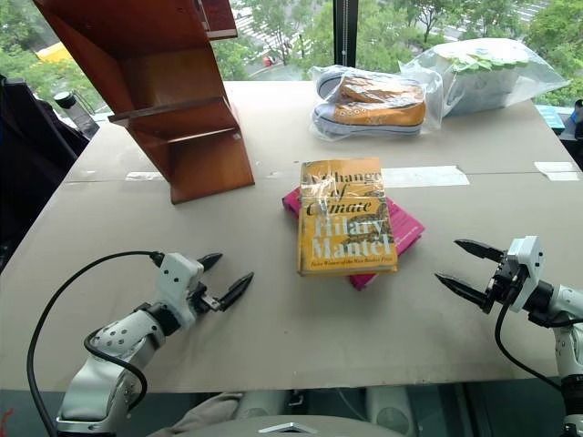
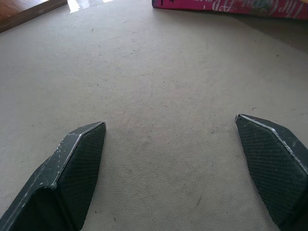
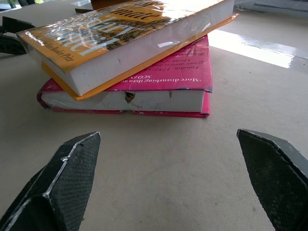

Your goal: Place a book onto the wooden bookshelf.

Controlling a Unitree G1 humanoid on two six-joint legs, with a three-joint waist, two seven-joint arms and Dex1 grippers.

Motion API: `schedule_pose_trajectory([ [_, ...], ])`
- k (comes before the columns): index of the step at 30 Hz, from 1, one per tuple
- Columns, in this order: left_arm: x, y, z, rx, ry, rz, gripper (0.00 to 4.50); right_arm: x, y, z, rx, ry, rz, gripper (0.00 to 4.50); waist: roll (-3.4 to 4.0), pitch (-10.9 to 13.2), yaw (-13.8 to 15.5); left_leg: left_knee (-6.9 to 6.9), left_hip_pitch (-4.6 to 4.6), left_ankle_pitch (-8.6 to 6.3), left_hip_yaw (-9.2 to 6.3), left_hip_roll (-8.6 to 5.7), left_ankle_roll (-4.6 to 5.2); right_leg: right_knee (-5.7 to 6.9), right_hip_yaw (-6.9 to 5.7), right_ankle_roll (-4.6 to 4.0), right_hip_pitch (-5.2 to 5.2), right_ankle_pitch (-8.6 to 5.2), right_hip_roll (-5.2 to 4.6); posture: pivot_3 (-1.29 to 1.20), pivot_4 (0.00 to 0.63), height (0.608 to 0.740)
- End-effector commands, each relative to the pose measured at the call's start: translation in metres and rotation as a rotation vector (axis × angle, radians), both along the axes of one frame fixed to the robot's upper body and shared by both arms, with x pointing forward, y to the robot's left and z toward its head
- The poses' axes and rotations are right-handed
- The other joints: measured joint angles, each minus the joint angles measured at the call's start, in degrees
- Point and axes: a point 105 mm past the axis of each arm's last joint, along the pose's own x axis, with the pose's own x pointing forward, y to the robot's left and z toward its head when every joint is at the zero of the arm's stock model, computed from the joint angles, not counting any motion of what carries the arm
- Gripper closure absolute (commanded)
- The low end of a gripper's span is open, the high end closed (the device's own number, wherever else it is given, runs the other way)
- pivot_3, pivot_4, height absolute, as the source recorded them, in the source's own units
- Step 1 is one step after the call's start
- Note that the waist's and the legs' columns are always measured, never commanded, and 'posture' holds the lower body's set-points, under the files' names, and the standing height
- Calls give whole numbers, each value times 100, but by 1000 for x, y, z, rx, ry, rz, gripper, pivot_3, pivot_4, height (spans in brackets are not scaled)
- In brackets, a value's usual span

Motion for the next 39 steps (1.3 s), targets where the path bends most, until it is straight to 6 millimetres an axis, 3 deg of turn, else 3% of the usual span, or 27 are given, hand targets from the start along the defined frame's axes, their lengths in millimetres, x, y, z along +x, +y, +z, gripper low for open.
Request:
schedule_pose_trajectory([
  [1,-8,0,0,-9,31,-12,70,-8,-5,-1,-9,-1,5,0,0,0,5,0,0,0,0,0,0,0,0,0,0,0,0,0,150,693],
  [4,-14,5,0,0,60,-33,70,-19,-7,-12,-6,18,-8,0,-8,3,57,-3,-1,0,-2,1,0,-4,-3,0,0,0,1,0,150,693],
  [14,-9,0,6,-35,84,-74,70,-36,-7,-13,9,20,-39,0,-1,7,88,-4,2,0,-4,1,-1,-9,-8,2,0,0,-2,0,150,693],
  [21,-5,-3,18,-119,80,-73,70,-36,-4,-9,7,5,-40,0,-3,9,84,-3,1,0,-3,0,0,-9,-6,2,0,0,-2,0,150,693],
  [25,7,-24,35,-334,101,-108,70,-36,6,5,2,-40,-9,0,-10,13,102,-2,-1,0,-5,0,0,-9,-11,2,1,0,-2,0,150,693],
  [30,23,-60,46,-601,254,-158,70,-42,13,30,-20,-97,10,0,-20,18,103,4,-1,1,-10,-3,1,-9,-15,3,18,1,0,0,150,693],
  [34,34,-78,44,-784,464,-189,70,-49,13,47,-51,-128,4,0,-26,21,94,5,0,2,-12,-9,2,-9,-14,4,24,1,3,0,150,693],
  [39,42,-100,29,-859,668,-228,70,-55,16,56,-72,-143,6,0,-55,35,85,11,12,2,-20,-12,2,-8,-18,5,35,1,21,0,150,693],
])
